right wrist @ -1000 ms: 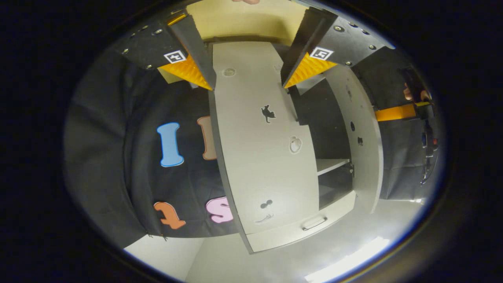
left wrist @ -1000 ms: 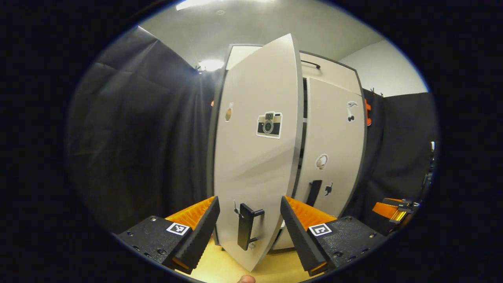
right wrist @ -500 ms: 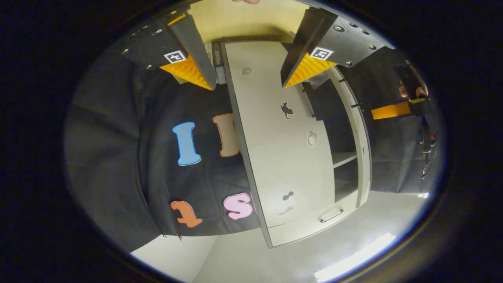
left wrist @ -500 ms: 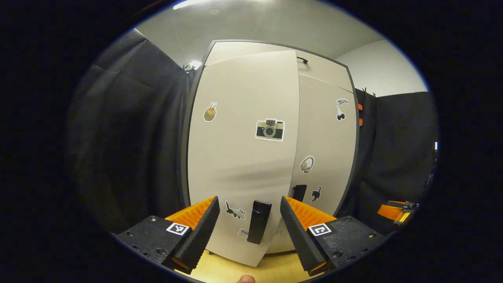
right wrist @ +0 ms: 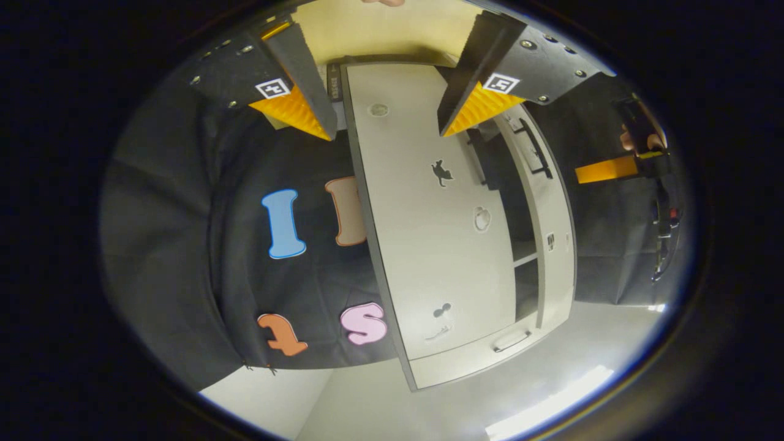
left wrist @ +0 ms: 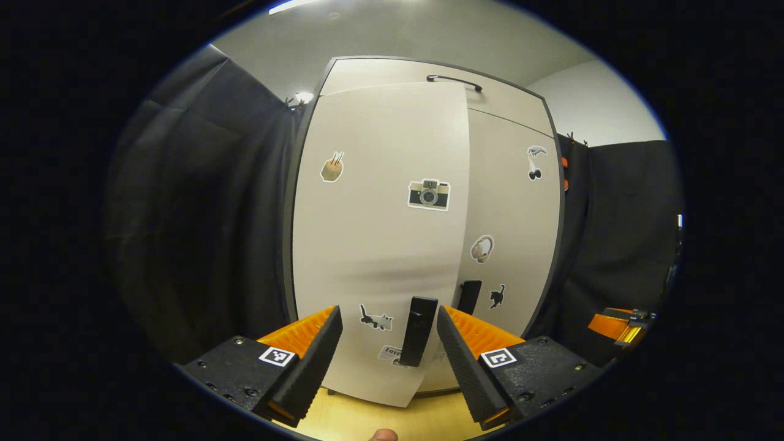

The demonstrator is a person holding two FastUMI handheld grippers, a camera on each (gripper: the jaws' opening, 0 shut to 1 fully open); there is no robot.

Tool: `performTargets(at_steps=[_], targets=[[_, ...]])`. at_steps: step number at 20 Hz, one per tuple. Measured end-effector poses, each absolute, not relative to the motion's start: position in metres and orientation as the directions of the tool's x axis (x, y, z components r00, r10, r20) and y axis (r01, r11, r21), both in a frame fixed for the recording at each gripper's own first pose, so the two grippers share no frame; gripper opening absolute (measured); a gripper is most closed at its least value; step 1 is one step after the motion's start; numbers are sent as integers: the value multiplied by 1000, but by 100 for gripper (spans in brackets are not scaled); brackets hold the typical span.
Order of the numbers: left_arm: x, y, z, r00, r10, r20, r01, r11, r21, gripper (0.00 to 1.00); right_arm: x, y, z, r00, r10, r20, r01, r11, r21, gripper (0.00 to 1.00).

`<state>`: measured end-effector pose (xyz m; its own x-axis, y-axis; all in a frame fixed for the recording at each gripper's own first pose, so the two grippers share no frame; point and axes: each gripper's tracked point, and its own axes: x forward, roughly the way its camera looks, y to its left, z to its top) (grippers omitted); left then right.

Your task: Grab one shoe with the right hand and put it into the shoe cabinet, grab the other shoe with the left hand and put it into the shoe cabinet; then close the right door with the right hand and the left door with the left hand.

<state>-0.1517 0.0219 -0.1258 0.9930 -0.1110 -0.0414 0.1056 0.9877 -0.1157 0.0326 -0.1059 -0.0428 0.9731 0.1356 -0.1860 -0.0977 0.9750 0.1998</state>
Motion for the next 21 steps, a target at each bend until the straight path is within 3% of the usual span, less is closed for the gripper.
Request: performTargets(at_steps=[21], targets=[[-122, 26, -135, 993, -104, -53, 98, 990, -104, 95, 57, -94, -48, 971, 148, -188, -112, 975, 191, 98]])
